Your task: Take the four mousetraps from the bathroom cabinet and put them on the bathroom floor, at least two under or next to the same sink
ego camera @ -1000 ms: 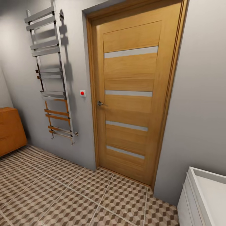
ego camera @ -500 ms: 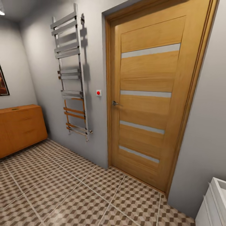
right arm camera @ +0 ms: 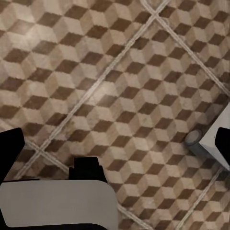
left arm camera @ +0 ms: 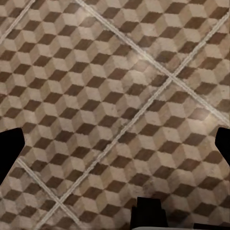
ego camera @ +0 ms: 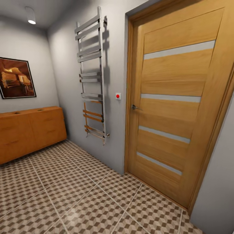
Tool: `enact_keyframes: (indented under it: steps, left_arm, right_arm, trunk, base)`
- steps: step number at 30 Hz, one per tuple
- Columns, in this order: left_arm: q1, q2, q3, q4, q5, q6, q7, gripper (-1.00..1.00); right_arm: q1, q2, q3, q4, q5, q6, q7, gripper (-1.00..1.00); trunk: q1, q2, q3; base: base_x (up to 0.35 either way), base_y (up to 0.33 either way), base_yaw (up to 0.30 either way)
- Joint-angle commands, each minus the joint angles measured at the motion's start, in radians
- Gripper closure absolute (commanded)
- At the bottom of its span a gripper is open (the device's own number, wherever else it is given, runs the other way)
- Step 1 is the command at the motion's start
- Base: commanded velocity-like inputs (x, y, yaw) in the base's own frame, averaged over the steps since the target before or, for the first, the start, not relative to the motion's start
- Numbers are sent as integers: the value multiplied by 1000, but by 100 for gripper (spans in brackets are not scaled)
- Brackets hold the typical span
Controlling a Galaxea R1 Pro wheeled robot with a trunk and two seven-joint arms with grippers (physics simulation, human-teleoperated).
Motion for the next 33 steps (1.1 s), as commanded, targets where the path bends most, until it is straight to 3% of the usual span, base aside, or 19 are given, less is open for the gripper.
enact_keyframes:
  steps: [1, 9, 33]
  left_arm:
    - [-1, 0, -9, 1, 11, -3, 1, -100]
    - [-1, -3, -10, 2, 7, -4, -1, -100]
    - [-1, -54, -5, 3, 15, -6, -1, -100]
  right_arm:
    - [-1, 0, -9, 3, 10, -6, -4, -100]
    - [-1, 0, -9, 3, 9, -6, -4, -100]
    - [-1, 1, -8, 3, 10, -6, -4, -100]
  trunk:
    - [0, -1, -1]
    - [0, -1, -1]
    - [0, -1, -1]
  base:
    - [0, 0, 300]
    - [0, 0, 300]
    - [0, 0, 300]
